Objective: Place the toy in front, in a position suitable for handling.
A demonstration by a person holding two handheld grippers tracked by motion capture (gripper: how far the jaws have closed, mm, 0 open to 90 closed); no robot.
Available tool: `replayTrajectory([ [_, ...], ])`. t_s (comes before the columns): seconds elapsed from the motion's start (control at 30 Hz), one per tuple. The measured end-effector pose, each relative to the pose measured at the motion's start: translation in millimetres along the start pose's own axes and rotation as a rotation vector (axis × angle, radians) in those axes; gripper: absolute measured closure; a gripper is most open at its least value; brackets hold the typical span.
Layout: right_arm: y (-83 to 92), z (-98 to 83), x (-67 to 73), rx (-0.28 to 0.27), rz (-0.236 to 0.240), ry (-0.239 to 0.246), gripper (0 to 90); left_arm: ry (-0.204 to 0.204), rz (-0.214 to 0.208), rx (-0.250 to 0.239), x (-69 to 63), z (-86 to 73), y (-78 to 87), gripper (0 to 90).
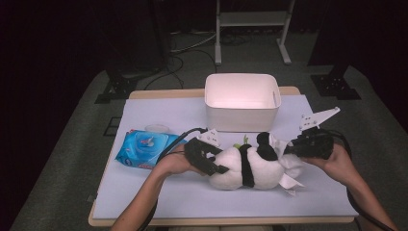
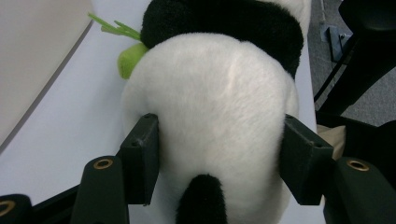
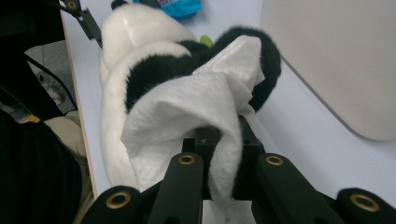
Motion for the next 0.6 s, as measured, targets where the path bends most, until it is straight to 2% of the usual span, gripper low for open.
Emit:
replayTrajectory([
  [0.1, 1.7, 4.7, 2.3, -0.014, 0.006, 0.008, 83.7, -0.011, 0.001, 0.003, -1.7, 2.0, -2.5, 38.0],
  [0.17, 0.5, 7.0, 4.2, 0.000, -0.004, 0.021, 83.7, -0.011, 0.003, 0.004, -1.9, 3.1, -3.3, 37.9],
  [0.33, -2.5, 15.4, 10.3, 0.002, 0.005, 0.050, 83.7, -0.012, 0.002, 0.003, -2.7, 4.0, -3.9, 37.9],
  [0.6, -20.5, 30.3, 23.9, 0.053, 0.034, 0.104, 83.6, -0.025, 0.000, 0.009, -5.1, 8.5, -6.4, 37.8],
])
Point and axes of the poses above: each handheld gripper's, and its own axes: y roughly backward along the jaws, z roughly out of its top, x roughly to its left, the point moved 4 cm from there along -y, roughly forward along the jaws, and after that the axes turned 4 degrees about -x, right-handed, at the moved point
